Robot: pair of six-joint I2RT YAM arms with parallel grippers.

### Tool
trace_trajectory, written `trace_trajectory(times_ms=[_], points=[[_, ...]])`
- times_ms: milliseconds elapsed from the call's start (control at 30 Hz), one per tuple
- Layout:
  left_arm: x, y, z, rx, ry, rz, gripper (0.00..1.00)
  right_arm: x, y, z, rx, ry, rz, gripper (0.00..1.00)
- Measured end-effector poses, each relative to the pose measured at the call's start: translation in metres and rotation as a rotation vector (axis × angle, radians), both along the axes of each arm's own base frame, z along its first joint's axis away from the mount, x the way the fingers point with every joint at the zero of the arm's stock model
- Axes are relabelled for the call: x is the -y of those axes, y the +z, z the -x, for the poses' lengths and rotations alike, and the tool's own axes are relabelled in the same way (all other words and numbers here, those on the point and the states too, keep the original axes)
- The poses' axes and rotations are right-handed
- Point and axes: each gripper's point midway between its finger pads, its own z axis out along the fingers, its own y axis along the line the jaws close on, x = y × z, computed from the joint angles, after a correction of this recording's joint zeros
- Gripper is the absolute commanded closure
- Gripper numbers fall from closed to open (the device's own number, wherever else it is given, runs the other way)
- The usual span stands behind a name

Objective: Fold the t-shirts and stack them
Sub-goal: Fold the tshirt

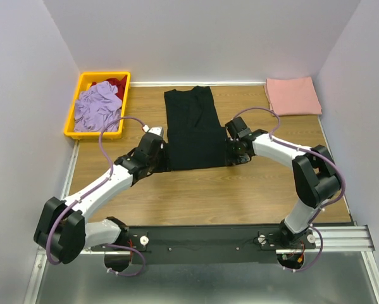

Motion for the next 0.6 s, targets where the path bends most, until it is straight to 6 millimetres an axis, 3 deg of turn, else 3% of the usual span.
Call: trace_trajectory(times_ms=[200, 400, 600], points=[[0.004, -0.010, 0.003, -0.029, -0.016, -0.017, 0.34, -0.001, 0.002, -0.008, 0.013, -0.006, 0.009, 0.50], [0.006, -0.014, 0.004, -0.047, -0.021, -0.029, 0.34, -0.003, -0.012, -0.009, -0.017, -0.003, 0.024, 0.56], [0.010, -0.021, 0.007, -0.072, -0.038, -0.045, 0.34, -0.007, -0.012, -0.007, -0.014, 0.007, 0.021, 0.70]])
